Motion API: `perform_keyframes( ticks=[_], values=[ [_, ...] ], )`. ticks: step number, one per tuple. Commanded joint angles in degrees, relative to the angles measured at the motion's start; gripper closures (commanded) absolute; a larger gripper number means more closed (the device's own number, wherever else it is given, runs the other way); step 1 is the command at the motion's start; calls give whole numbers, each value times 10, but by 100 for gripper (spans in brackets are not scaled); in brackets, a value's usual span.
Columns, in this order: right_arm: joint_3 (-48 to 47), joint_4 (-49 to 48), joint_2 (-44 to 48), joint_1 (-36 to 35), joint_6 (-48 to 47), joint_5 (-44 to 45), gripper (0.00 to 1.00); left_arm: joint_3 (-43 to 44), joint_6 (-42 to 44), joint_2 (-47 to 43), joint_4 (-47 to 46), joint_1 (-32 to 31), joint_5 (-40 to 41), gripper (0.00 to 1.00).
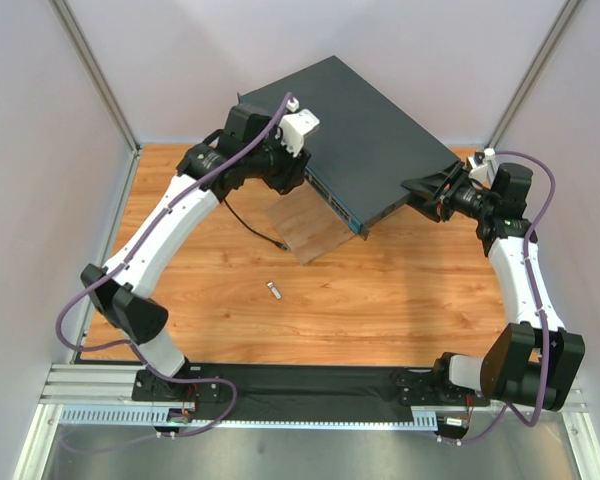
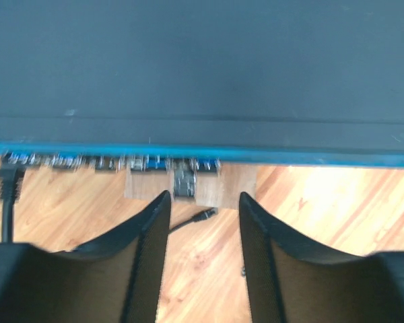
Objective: Insert the plug into the switch port
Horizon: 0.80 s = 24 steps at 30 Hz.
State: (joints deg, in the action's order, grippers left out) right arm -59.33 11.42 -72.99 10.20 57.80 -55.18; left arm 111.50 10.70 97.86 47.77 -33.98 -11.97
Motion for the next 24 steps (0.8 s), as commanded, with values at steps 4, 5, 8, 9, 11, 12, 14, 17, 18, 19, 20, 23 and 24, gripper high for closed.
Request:
perform_keyframes(
  ticks=[4, 5, 8, 9, 11, 12, 14, 17, 18, 19, 20, 23, 24],
  values=[
    [-26, -38, -14, -11, -126, 53, 100, -55, 2, -99, -21, 14, -17, 46],
    [-27, -36, -14, -11, -127, 53, 100, -65, 0, -103, -22, 16, -15, 48],
    [-27, -33, -14, -11, -130, 53, 100, -91, -11, -116, -35, 28, -12, 59],
    [-28, -34, -14, -11, -129, 53, 100, -99, -15, -116, -38, 29, -10, 62],
    [-26, -33, -14, -10, -129, 53, 100, -102, -23, -109, -46, 30, -11, 73],
    [-27, -34, -14, -11, -129, 53, 100, -101, -27, -106, -49, 30, -10, 78],
    [-28, -33, -15, -11, -129, 53, 100, -96, -35, -90, -56, 30, -10, 86],
    [-28, -32, -15, -10, -131, 54, 100, -88, -42, -74, -73, 30, -15, 94],
    [-28, -32, -17, -11, -131, 54, 100, -88, -44, -68, -79, 30, -18, 95],
    [-29, -32, -17, -11, -130, 54, 100, -87, -45, -65, -88, 30, -22, 98],
    [-28, -33, -19, -11, -130, 54, 100, -85, -50, -60, -93, 30, -24, 99],
    [-28, -35, -20, -11, -129, 54, 100, -82, -55, -51, -106, 30, -24, 100],
    [-29, -36, -22, -11, -129, 55, 100, -81, -57, -45, -110, 30, -24, 100]
  ],
)
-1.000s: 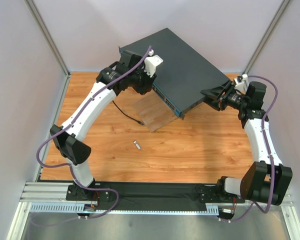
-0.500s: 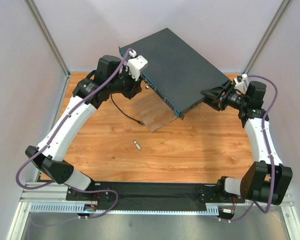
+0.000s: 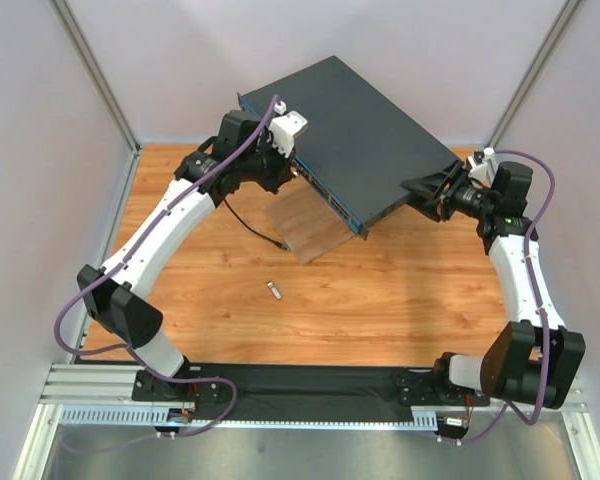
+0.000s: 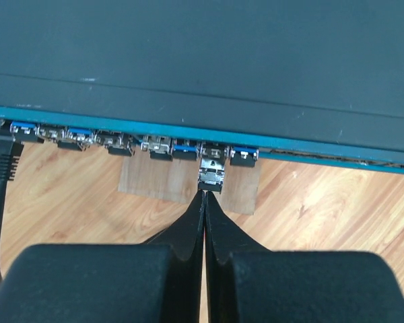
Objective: Insert the plug into the switch port
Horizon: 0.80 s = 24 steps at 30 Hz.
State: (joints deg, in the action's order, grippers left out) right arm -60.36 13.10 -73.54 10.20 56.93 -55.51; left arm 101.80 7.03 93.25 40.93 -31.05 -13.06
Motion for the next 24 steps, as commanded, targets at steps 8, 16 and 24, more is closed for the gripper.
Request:
perform_keyframes(
  ticks=[8, 16, 24],
  values=[
    [-19, -55, -20, -10, -121, 57, 100, 18, -47, 16, -80, 0, -31, 100],
    [-19, -56, -20, -10, -118, 55, 100, -4, -86, 23, -127, 0, -51, 100],
    [-16, -57, -21, -11, -117, 55, 100, -20, -145, 31, -175, 0, -72, 100]
  ],
)
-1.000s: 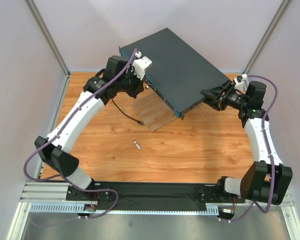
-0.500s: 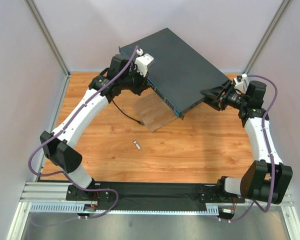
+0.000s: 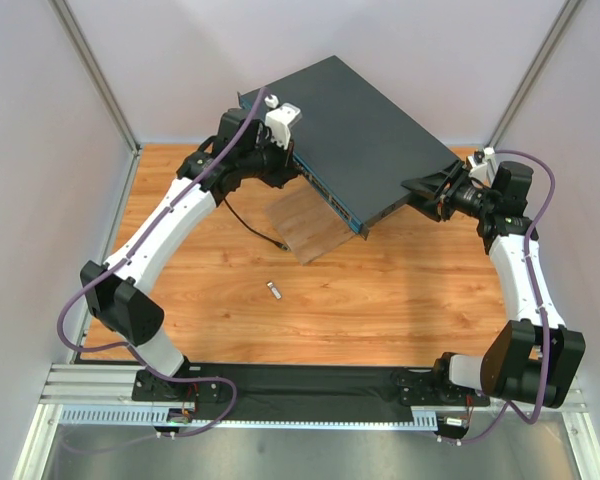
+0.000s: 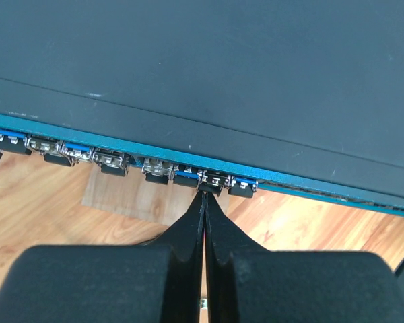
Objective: Insert the plug into the switch port
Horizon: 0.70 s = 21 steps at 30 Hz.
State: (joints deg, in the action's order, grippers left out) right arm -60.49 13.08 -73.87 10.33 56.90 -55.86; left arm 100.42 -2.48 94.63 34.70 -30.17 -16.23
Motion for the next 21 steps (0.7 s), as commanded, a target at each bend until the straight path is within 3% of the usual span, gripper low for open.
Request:
perform_keyframes(
  ticks=[1, 11, 15, 19, 21],
  values=[
    [-14, -57, -18, -11, -116, 58, 100, -8, -56, 19, -123, -9, -41, 100],
    [-10, -57, -15, -12, -116, 58, 100, -5, -98, 40, -169, -8, -33, 100],
    [-9, -55, -15, -12, -118, 60, 100, -15, -137, 39, -188, 0, -66, 100],
    [-22, -53, -20, -10, -124, 63, 100, -37, -97, 0, -138, 13, -103, 93],
    [-31, -51, -22, -8, -126, 62, 99, -49, -36, -38, -85, 34, -175, 88]
  ],
)
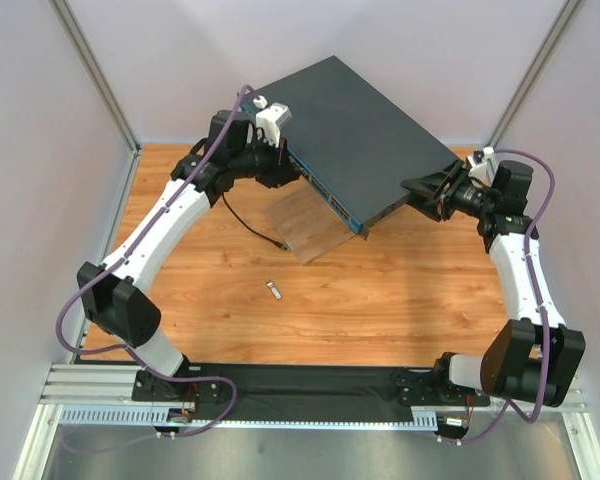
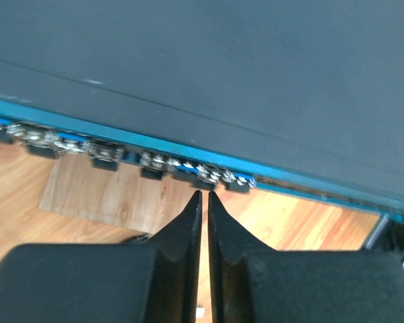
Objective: Insert the plug into the switch port
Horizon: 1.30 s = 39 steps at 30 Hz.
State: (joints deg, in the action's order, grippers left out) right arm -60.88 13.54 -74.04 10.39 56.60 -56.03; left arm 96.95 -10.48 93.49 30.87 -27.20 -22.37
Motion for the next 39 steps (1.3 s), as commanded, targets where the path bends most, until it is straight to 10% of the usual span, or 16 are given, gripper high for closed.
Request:
perform_keyframes(
  ticks=[1, 8, 21, 39],
  values=[
    [-31, -54, -24, -8, -125, 62, 98, -20, 69, -40, -20, 9, -125, 86],
    [-42, -42, -25, -1, -134, 58, 85, -126, 331, -193, 153, 44, -178, 45],
    [-57, 22, 10, 4, -178, 59, 0, -337, 794, -194, 269, -16, -114, 34],
    [-69, 189, 100, 33, -344, 69, 0, -340, 987, 41, 78, -55, -83, 35]
  ],
)
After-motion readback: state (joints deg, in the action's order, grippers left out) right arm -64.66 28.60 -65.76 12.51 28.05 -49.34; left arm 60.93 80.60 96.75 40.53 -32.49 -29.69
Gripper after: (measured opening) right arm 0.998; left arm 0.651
